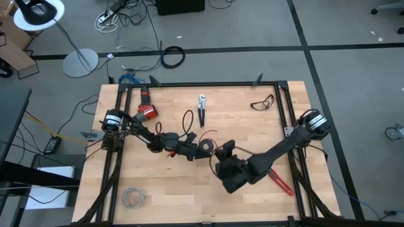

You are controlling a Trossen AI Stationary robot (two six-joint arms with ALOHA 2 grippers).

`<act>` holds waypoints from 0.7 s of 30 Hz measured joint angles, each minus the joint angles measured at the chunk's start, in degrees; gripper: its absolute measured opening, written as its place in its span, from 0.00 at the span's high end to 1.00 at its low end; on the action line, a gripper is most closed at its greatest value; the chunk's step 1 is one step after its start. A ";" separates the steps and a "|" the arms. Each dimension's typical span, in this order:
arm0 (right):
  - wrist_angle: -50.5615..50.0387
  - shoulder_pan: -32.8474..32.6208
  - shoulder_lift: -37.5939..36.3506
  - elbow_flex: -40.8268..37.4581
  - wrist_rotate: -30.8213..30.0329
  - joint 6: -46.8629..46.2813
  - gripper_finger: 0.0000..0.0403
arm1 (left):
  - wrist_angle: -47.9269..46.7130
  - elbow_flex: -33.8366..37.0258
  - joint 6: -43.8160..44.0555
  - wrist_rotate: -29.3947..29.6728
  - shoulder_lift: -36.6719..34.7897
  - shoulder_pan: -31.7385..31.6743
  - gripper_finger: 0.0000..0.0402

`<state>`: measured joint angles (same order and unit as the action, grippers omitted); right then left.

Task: Coil cords
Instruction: Coil the red wire onto the black spool

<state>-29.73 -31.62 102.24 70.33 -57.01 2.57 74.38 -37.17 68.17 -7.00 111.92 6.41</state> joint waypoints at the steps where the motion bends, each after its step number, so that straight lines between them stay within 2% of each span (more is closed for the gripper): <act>1: 0.36 -0.30 1.20 -0.01 -1.51 0.88 0.82 | 0.27 -0.04 -0.09 -0.07 -0.05 0.00 1.00; 4: 1.44 -1.62 3.53 -0.03 -7.74 2.93 0.82 | 0.76 -0.02 -0.38 -0.80 -0.07 -0.02 1.00; 6: 2.81 -2.08 3.64 -0.03 -9.56 3.60 0.82 | 0.75 -0.02 -0.40 -1.31 -0.07 -0.04 1.00; 15: 4.52 -1.89 3.37 0.01 -10.28 5.52 0.82 | 3.00 -0.02 1.85 -4.90 -0.09 -0.02 1.00; 21: 7.71 -1.92 3.43 0.01 -10.34 10.72 0.82 | 4.72 -0.02 4.46 -6.88 -0.13 -0.02 1.00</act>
<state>-22.02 -33.54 105.67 70.35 -67.36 13.29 79.11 -37.19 72.63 -13.88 111.79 6.39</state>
